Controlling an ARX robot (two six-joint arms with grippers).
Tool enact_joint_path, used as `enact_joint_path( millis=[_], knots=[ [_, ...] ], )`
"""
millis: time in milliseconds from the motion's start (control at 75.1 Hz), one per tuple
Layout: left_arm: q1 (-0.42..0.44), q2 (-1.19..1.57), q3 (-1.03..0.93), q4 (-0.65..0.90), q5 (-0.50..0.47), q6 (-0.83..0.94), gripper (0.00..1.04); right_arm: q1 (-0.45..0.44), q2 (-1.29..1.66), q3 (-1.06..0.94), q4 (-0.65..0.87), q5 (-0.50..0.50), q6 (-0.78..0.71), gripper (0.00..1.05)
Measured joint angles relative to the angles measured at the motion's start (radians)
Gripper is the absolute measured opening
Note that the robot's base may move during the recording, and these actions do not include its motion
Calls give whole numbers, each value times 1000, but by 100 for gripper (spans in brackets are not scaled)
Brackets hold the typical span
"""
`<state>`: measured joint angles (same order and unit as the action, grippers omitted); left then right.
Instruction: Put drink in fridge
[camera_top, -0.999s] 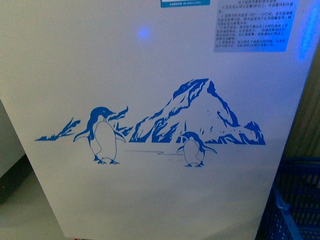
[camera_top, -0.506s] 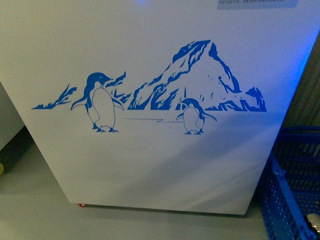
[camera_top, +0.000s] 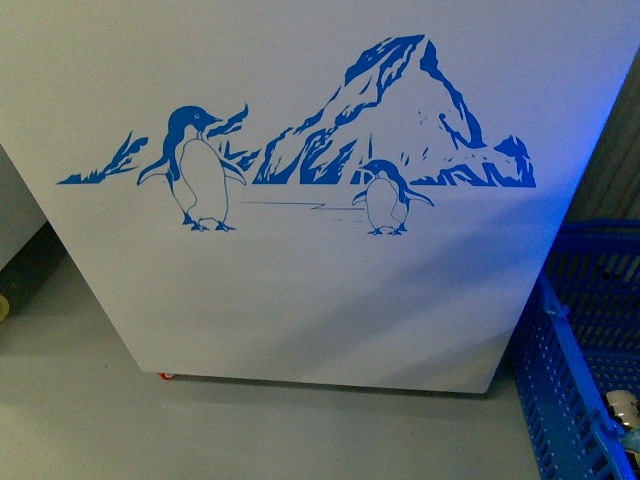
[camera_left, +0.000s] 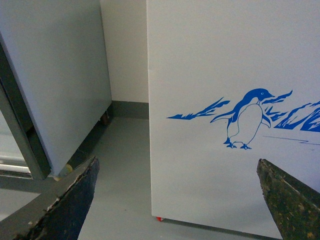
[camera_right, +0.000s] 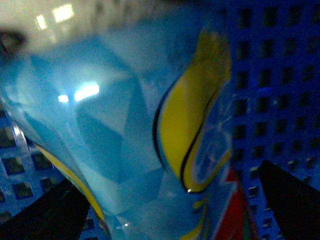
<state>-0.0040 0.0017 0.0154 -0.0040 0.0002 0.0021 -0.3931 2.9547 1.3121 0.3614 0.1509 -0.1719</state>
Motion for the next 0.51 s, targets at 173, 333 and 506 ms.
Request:
enact_joint_path(
  millis=[173, 333, 506],
  knots=[
    [0, 0, 0, 0, 0, 0, 97, -10, 5, 1, -1, -18, 2, 83],
    [0, 0, 0, 0, 0, 0, 97, -10, -2, -26, 32, -29, 1, 60],
    [0, 0, 0, 0, 0, 0, 97, -3, -58, -114, 88, -35, 20, 45]
  ],
)
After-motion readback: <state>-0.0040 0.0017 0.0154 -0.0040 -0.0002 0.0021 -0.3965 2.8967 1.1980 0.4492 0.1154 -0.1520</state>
